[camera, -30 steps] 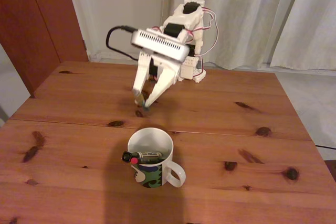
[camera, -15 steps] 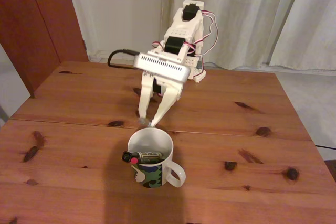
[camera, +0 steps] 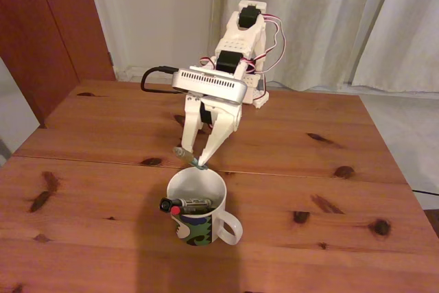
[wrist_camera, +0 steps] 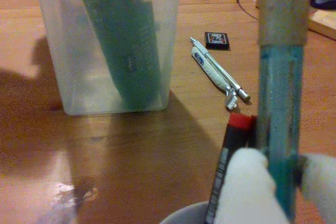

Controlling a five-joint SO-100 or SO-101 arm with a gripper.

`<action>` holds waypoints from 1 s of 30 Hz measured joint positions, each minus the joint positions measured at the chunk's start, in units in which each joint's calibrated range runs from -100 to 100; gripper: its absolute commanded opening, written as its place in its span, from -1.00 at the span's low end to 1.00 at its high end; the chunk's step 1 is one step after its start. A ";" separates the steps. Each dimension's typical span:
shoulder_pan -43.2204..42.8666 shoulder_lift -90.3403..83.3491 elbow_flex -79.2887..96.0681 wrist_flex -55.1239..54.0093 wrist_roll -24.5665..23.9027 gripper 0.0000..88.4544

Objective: Clean up the desk and place the pens and markers into the cup

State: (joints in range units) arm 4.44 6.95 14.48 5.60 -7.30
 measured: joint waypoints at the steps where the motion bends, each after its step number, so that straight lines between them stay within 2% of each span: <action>1: 0.00 0.00 0.00 0.00 0.00 -0.98; 30: 0.00 7.80 -5.52 0.00 0.00 -0.97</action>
State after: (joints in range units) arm 4.44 14.75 8.96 5.60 -7.30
